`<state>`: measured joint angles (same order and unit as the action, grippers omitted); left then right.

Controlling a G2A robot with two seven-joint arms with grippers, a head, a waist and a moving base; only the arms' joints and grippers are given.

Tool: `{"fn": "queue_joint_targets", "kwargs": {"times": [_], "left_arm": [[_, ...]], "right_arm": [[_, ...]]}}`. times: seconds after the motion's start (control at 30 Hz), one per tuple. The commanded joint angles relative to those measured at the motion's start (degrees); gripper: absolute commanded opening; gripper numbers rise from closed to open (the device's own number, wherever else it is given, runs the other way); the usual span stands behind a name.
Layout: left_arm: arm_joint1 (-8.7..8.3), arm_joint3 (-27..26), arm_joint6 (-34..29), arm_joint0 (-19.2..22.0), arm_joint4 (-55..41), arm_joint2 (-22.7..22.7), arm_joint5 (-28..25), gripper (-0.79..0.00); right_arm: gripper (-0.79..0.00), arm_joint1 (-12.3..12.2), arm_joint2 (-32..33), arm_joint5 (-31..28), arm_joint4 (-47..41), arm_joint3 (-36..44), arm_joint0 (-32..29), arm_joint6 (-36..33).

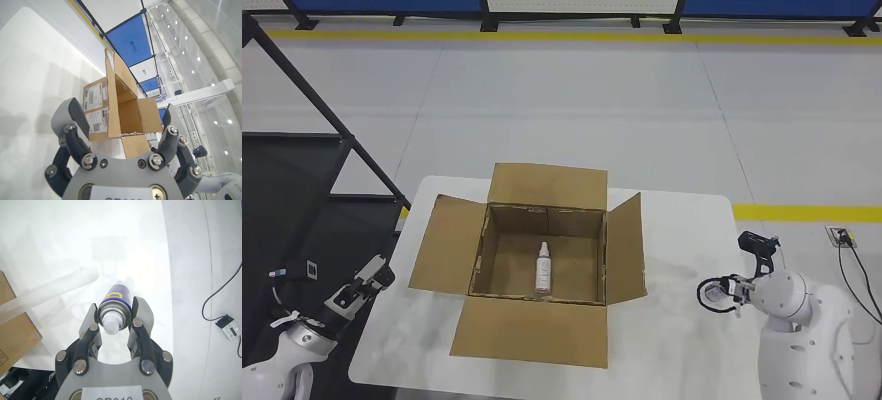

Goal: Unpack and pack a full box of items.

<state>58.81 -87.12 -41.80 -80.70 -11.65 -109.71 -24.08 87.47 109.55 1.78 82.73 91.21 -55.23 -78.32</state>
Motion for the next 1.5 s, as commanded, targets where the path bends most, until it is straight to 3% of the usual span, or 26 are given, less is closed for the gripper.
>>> {"fn": "queue_joint_targets", "kwargs": {"times": [0.0,0.17,0.4,0.53,0.67,0.8,1.0,1.2,1.47], "left_arm": [[0.0,0.0,0.0,0.0,0.0,0.0,0.0,0.0],[0.0,0.0,0.0,0.0,0.0,0.0,0.0,0.0],[0.0,0.0,0.0,0.0,0.0,0.0,0.0,0.0],[0.0,0.0,0.0,0.0,0.0,0.0,0.0,0.0],[0.0,0.0,0.0,0.0,0.0,0.0,0.0,0.0],[0.0,0.0,0.0,0.0,0.0,0.0,0.0,0.0],[0.0,0.0,0.0,0.0,0.0,0.0,0.0,0.0],[0.0,0.0,0.0,0.0,0.0,0.0,0.0,0.0],[0.0,0.0,0.0,0.0,0.0,0.0,0.0,0.0]], "right_arm": [[-0.785,-0.1,-0.2,0.5,-0.8,3.3,-0.8,-0.1],[-0.785,0.0,-3.5,2.0,-1.9,17.2,-4.9,-1.9],[-0.785,0.6,-15.3,7.4,2.0,36.5,-10.1,-1.1],[-0.785,1.2,-23.8,13.1,3.0,42.9,-11.3,1.2],[-0.785,1.6,-33.9,14.3,4.9,42.9,-10.6,3.4],[-0.785,2.4,-43.2,16.5,8.5,38.2,-6.4,4.0],[-0.785,4.6,-53.3,21.3,9.7,24.3,3.7,2.2],[-0.785,7.5,-57.6,24.6,8.0,3.5,15.5,0.4],[-0.785,12.1,-60.0,27.2,-2.6,-25.2,26.9,3.3]]}}
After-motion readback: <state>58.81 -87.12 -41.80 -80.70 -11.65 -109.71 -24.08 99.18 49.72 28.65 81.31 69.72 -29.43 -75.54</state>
